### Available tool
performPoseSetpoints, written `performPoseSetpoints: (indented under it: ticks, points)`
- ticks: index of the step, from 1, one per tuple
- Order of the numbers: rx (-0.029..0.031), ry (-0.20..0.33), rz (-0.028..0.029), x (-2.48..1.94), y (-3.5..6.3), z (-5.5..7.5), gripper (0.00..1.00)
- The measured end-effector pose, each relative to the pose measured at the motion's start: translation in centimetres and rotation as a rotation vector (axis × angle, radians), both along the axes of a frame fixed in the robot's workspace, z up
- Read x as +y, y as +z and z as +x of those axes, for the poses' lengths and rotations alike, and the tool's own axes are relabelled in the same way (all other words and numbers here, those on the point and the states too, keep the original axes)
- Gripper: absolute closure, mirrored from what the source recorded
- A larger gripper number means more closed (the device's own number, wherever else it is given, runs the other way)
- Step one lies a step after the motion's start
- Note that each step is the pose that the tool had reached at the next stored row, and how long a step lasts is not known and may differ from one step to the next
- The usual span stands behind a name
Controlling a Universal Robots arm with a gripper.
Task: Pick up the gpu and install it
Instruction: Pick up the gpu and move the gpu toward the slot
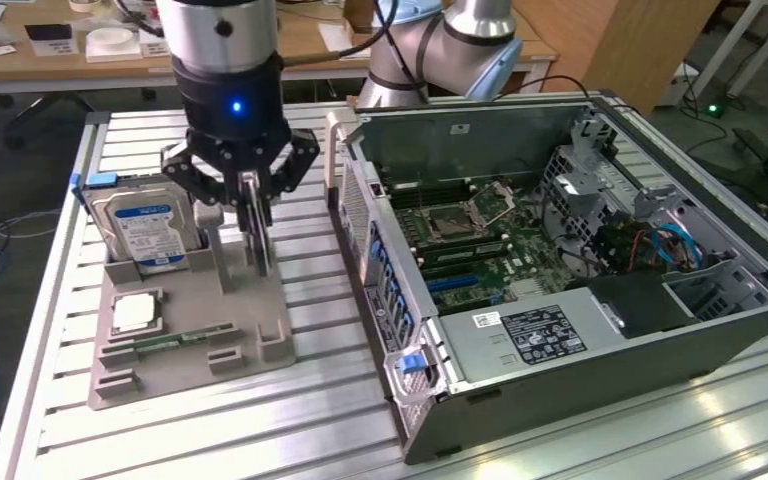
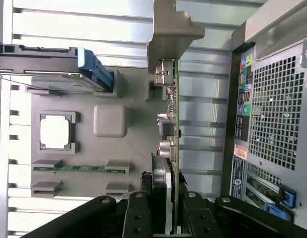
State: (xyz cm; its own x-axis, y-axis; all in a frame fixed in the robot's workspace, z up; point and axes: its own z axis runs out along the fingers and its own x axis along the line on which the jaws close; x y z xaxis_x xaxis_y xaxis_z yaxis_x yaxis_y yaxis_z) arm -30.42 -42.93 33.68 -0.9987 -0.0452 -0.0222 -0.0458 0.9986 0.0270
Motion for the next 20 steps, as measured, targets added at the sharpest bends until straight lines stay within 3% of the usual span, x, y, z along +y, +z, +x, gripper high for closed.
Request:
performPoseSetpoints:
  ticks: [9, 20]
  points:
    - [0.0000, 0.000, 0.0000, 0.00, 3.62, 0.0, 0.72]
    - [0.0000, 0.000, 0.0000, 0.00, 7.28, 0.0, 0.72]
